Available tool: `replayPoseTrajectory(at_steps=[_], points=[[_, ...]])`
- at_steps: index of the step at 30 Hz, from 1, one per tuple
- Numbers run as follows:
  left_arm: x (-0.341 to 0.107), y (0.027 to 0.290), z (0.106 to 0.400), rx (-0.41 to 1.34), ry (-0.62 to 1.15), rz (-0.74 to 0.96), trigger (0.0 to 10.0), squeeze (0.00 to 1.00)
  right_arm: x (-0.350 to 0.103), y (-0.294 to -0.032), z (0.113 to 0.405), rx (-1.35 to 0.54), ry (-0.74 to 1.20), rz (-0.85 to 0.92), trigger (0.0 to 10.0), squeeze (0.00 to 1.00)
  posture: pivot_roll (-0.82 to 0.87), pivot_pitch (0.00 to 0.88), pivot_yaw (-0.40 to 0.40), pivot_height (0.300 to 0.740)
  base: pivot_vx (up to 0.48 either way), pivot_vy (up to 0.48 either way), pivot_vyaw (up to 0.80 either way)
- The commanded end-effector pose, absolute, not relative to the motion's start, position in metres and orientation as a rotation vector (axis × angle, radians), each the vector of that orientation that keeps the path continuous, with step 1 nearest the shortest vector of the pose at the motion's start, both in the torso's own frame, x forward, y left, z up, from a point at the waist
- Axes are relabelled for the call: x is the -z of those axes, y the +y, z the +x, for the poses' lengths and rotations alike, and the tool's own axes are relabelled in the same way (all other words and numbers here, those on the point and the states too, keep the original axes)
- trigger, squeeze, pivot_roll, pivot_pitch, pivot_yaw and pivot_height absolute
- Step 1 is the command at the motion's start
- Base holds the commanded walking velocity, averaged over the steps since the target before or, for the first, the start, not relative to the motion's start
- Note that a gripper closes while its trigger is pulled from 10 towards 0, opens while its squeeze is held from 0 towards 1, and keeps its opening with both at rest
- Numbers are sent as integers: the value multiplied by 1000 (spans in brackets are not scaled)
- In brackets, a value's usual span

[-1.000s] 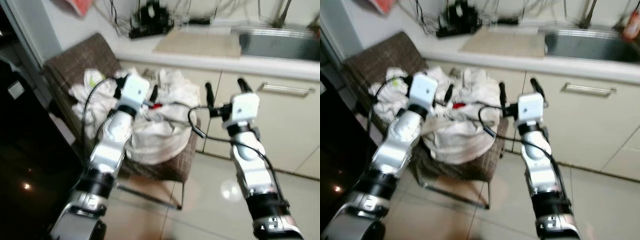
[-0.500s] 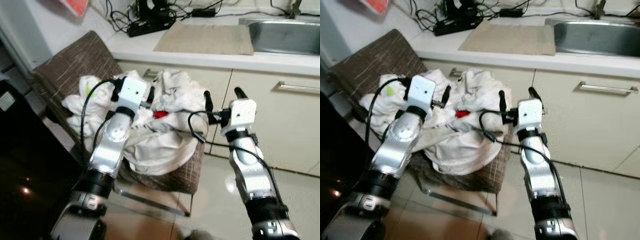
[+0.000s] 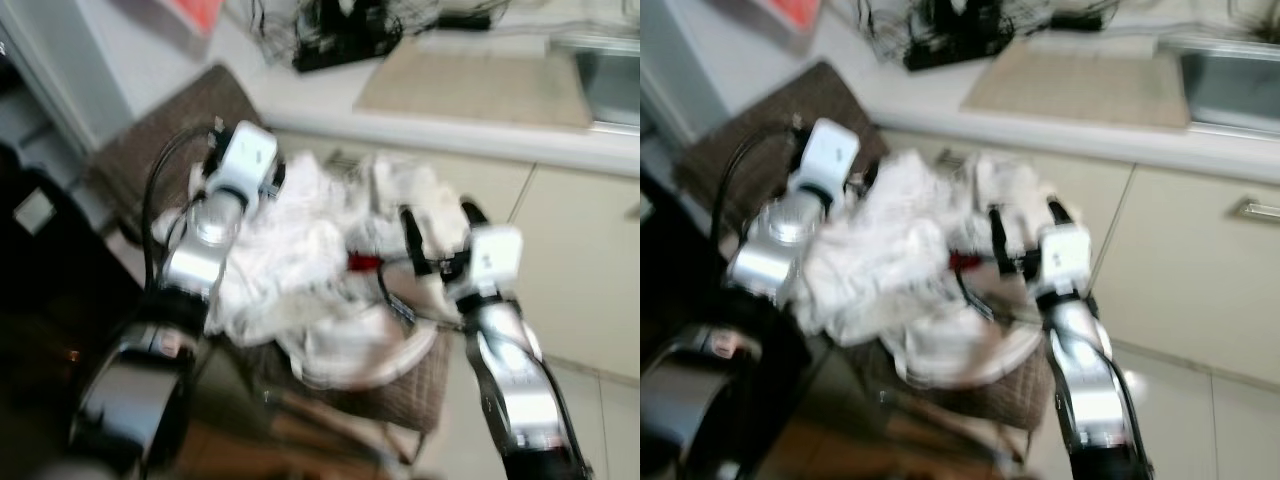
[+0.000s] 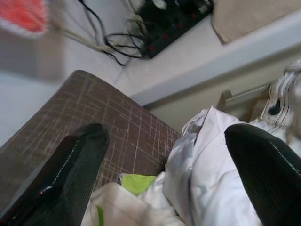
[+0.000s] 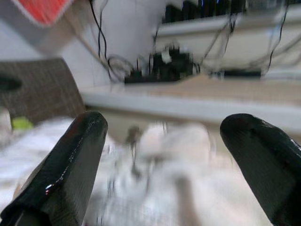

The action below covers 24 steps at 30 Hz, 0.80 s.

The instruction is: Clothes washing

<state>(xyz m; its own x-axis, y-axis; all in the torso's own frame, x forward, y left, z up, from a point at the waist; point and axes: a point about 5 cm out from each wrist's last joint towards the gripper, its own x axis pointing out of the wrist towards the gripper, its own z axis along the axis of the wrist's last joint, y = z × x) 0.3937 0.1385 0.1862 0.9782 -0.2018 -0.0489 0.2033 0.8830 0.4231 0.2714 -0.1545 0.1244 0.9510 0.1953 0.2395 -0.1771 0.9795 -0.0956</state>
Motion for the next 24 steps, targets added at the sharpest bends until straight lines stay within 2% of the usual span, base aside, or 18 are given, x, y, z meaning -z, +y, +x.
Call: replayPoseTrajectory(at_steps=[1,2,3,4,7,11,12,15,17,18,21,24], points=[[-171,141,395,252,109,389,10000,0,-128,-155,264,-201,-251,-47,10000,0,-271,95,127,740,0,0,0],[-171,141,395,252,109,389,10000,0,-128,-155,264,-201,-251,-47,10000,0,-271,95,127,740,0,0,0],[-169,147,398,239,177,310,10000,0,-127,-156,257,-211,-239,-38,10000,0,-298,122,139,740,0,0,0],[-175,161,405,181,209,286,10000,0,-127,-159,244,-241,-203,-5,10000,0,-323,143,144,740,0,0,0],[-181,176,409,118,239,243,10000,0,-134,-168,228,-250,-167,59,10000,0,-368,180,145,740,0,0,0],[-183,181,410,123,257,185,10000,0,-144,-181,221,-236,-162,38,10000,0,-394,203,143,740,0,0,0],[-184,182,410,129,262,148,10000,0,-146,-184,220,-223,-164,33,10000,0,-408,213,144,740,0,0,0],[-191,183,411,168,280,-131,10000,0,-154,-194,217,-204,-175,-3,10000,0,-419,215,144,740,0,0,0],[-195,183,411,191,265,-166,10000,0,-156,-196,217,-196,-173,-10,10000,0,-428,212,146,740,0,0,0],[-201,182,412,222,239,-166,10000,0,-157,-197,216,-191,-166,-17,10000,0,-431,208,148,740,0,0,0],[-213,175,412,331,102,15,10000,0,-158,-196,220,-164,-155,-8,10000,0,-429,185,158,740,0,0,0],[-211,162,409,425,59,35,10000,0,-156,-195,225,-152,-157,10,10000,0,-417,158,165,740,0,0,0]])
